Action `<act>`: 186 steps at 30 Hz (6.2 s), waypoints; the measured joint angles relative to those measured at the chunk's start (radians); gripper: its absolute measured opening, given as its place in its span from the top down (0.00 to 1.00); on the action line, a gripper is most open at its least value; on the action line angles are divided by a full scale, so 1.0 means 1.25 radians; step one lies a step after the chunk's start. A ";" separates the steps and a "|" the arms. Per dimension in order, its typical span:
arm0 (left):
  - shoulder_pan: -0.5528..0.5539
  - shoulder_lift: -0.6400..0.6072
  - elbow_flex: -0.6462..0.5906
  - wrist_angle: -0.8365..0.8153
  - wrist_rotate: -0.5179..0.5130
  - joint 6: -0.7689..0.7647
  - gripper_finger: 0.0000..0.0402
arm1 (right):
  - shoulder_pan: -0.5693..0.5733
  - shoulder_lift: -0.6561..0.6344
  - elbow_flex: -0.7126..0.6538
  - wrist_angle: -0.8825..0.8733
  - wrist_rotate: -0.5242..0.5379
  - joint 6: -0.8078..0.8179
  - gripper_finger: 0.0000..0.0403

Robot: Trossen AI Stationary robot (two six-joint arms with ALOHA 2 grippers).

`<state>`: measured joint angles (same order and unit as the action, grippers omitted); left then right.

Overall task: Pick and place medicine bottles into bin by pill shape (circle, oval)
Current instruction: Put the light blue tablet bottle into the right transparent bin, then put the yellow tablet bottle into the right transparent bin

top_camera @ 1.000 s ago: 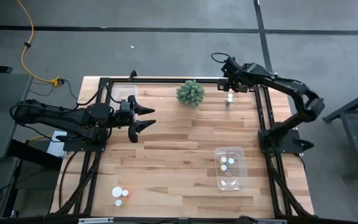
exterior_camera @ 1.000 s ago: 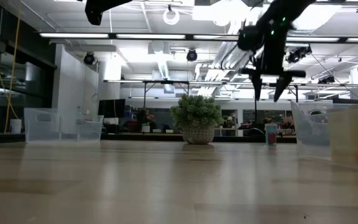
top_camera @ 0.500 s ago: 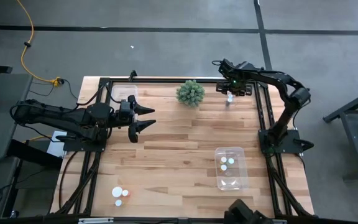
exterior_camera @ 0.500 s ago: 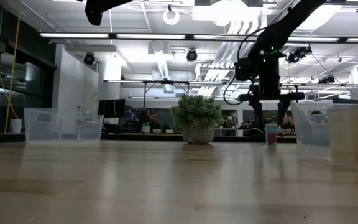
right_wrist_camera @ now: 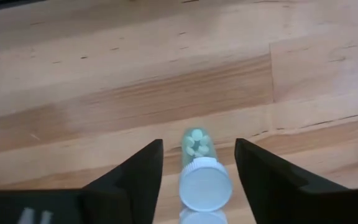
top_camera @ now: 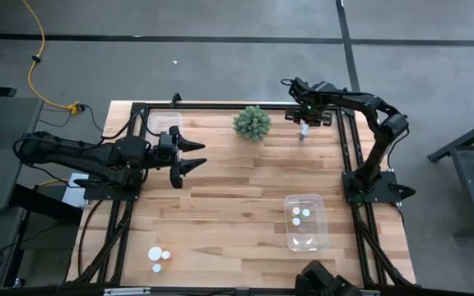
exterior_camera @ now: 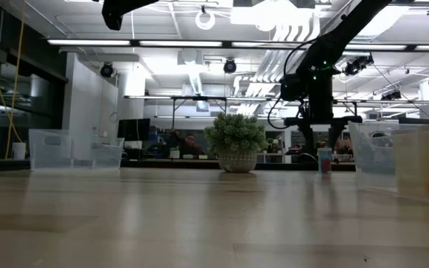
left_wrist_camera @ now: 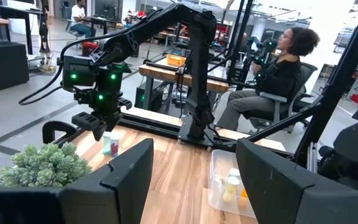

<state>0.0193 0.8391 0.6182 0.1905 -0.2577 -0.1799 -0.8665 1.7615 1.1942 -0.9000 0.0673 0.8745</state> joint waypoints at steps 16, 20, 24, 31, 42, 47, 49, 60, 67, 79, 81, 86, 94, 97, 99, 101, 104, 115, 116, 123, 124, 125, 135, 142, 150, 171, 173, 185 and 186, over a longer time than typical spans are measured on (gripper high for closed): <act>0.000 0.000 0.000 0.000 -0.012 0.000 0.46 | 0.000 0.000 0.000 0.000 0.000 -0.002 0.73; 0.000 0.000 0.000 0.000 -0.012 0.000 0.46 | 0.000 0.000 0.000 0.000 0.000 -0.002 0.73; 0.000 0.000 0.000 0.000 -0.012 0.000 0.46 | 0.000 0.000 0.000 0.000 0.000 -0.002 0.73; 0.000 0.000 0.000 0.000 -0.012 0.000 0.46 | 0.000 -0.001 0.005 -0.004 0.015 -0.008 0.73; 0.000 0.000 0.000 -0.006 -0.012 0.000 0.46 | -0.007 -0.002 0.079 -0.022 0.028 -0.047 0.73; 0.000 0.000 0.000 -0.007 -0.012 0.000 0.46 | -0.008 -0.002 0.172 -0.070 0.028 -0.116 0.73; 0.000 0.000 0.000 -0.007 -0.012 0.000 0.46 | -0.003 -0.002 0.220 -0.102 0.027 -0.152 0.73; 0.000 0.000 0.000 -0.008 -0.012 0.000 0.46 | 0.135 -0.004 0.445 -0.400 0.025 -0.339 0.73; 0.000 0.000 0.000 -0.008 -0.012 -0.001 0.46 | 0.307 -0.054 0.384 -0.440 0.020 -0.321 0.73; 0.000 0.000 0.000 -0.012 -0.012 0.000 0.46 | 0.668 -0.241 0.098 -0.309 -0.054 -0.084 0.73; 0.000 0.000 0.000 -0.012 -0.012 0.000 0.46 | 0.738 -0.268 0.073 -0.289 -0.061 -0.040 0.73; 0.000 0.000 0.000 -0.011 -0.012 -0.001 0.46 | 0.914 -0.305 0.059 -0.204 -0.085 0.027 0.73; 0.000 0.000 0.000 -0.007 -0.016 -0.002 0.46 | 1.119 -0.265 0.059 -0.153 -0.087 0.188 0.73; 0.000 0.000 0.000 -0.006 -0.024 -0.008 0.46 | 1.160 -0.221 0.059 -0.177 -0.072 0.237 0.73; 0.000 0.000 0.000 -0.005 -0.035 -0.009 0.46 | 1.178 -0.184 0.058 -0.186 -0.052 0.251 0.73; 0.000 0.000 0.000 -0.004 -0.036 -0.009 0.46 | 1.186 -0.146 0.058 -0.188 -0.031 0.258 0.73; 0.000 0.000 0.000 -0.002 -0.036 -0.009 0.46 | 1.188 -0.090 0.058 -0.188 -0.010 0.257 0.73; 0.000 0.000 0.000 -0.002 -0.036 -0.023 0.46 | 1.187 -0.009 0.003 -0.127 0.021 0.238 0.73; 0.000 0.000 0.000 -0.002 -0.036 -0.023 0.46 | 1.187 -0.014 -0.013 -0.116 0.018 0.243 0.73; 0.000 0.000 0.000 0.001 -0.036 -0.022 0.46 | 1.186 -0.033 -0.038 -0.105 0.023 0.257 0.73; 0.000 0.000 0.000 0.001 -0.036 -0.022 0.46 | 1.186 -0.035 -0.038 -0.105 0.023 0.257 0.73; 0.000 0.000 0.000 0.001 -0.036 -0.022 0.46 | 1.186 -0.035 -0.038 -0.103 0.023 0.257 0.73; 0.000 0.000 0.000 0.001 -0.036 -0.022 0.46 | 1.186 -0.036 -0.038 -0.095 0.000 0.258 0.73; 0.000 0.000 0.000 0.002 -0.036 -0.022 0.46 | 1.186 -0.037 -0.038 -0.080 -0.010 0.258 0.64; 0.000 0.000 0.000 0.002 -0.036 -0.022 0.46 | 1.185 -0.041 -0.014 -0.095 -0.005 0.239 0.47; 0.000 0.000 0.000 0.002 -0.035 -0.023 0.46 | 0.926 -0.331 -0.016 0.178 0.103 -0.144 0.44; 0.000 0.000 0.000 0.002 -0.035 -0.023 0.46 | 0.872 -0.338 -0.074 0.280 0.063 -0.188 0.44; 0.000 0.000 0.000 0.000 -0.033 -0.043 0.46 | 0.670 -0.342 -0.301 1.047 -0.051 -0.434 0.44; 0.000 0.000 0.000 0.000 -0.033 -0.043 0.46 | 0.666 -0.343 -0.301 1.063 -0.051 -0.475 0.44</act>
<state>0.0193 0.8394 0.6182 0.1904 -0.2989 -0.2331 -0.0340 1.3331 0.8185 0.4285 0.0040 0.2808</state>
